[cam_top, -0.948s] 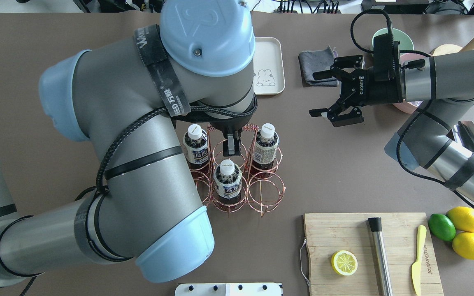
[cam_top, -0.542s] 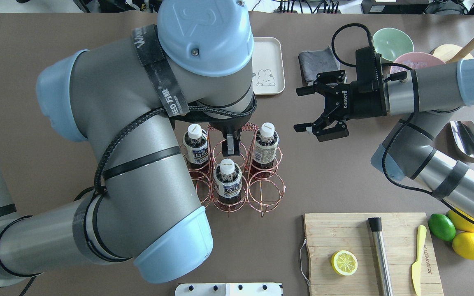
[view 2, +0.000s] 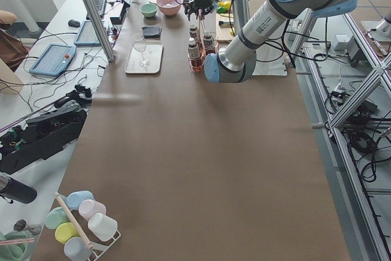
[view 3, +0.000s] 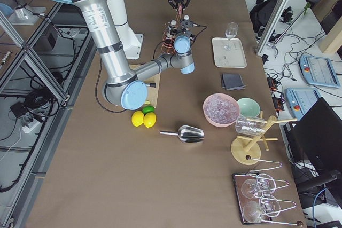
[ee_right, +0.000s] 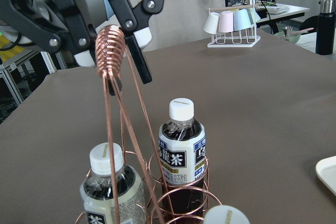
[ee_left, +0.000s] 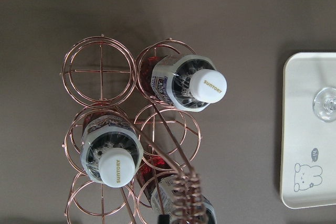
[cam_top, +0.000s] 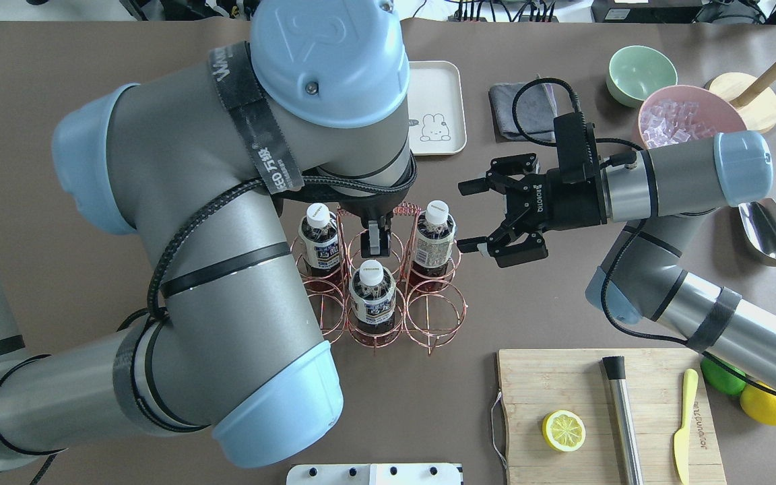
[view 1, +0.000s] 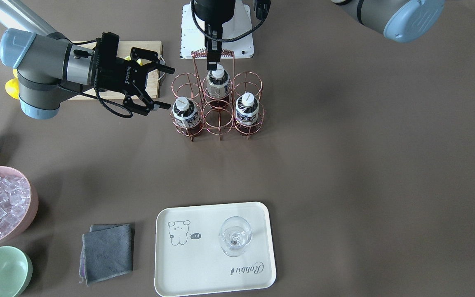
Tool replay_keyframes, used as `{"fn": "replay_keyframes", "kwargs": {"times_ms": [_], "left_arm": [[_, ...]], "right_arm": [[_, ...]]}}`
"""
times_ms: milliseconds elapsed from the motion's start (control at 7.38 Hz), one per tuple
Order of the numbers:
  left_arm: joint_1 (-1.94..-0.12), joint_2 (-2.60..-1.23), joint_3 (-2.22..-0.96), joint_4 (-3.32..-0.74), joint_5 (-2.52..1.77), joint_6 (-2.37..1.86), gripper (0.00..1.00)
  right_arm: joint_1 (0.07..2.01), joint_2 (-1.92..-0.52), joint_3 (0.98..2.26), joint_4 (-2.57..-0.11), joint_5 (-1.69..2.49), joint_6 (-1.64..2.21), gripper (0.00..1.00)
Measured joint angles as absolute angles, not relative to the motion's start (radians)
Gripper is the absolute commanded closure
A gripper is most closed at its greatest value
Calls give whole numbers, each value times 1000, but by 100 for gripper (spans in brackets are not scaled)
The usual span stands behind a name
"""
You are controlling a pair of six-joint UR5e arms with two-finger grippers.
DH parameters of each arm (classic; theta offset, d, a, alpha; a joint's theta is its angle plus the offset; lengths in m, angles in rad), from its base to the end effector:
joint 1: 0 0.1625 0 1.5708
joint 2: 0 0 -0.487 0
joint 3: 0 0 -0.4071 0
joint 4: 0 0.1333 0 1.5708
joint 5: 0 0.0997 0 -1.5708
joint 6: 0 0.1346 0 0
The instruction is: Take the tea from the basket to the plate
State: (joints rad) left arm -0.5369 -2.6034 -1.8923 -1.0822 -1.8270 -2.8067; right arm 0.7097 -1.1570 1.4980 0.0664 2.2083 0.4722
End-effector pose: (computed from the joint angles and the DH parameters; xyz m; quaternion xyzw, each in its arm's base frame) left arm 0.5245 -0.4276 0.0230 -0.2514 0.3511 -0.6637 0.6107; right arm -0.4503 -0.4569 0.3379 0.5171 -0.6259 -0.3577 0.4613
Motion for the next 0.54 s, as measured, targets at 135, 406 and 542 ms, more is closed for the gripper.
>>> {"fn": "replay_keyframes", "kwargs": {"times_ms": [135, 406, 542], "left_arm": [[-537, -2603, -1893, -1083, -1827, -2807, 100], [-537, -2604, -1894, -1082, -1828, -2808, 100], [-537, -2604, -1895, -1082, -1828, -2809, 100]], "right_arm": [[702, -1145, 1481, 66, 2194, 449, 1], [695, -1114, 1441, 66, 2162, 422, 7], [689, -1100, 1423, 66, 2147, 415, 23]]}}
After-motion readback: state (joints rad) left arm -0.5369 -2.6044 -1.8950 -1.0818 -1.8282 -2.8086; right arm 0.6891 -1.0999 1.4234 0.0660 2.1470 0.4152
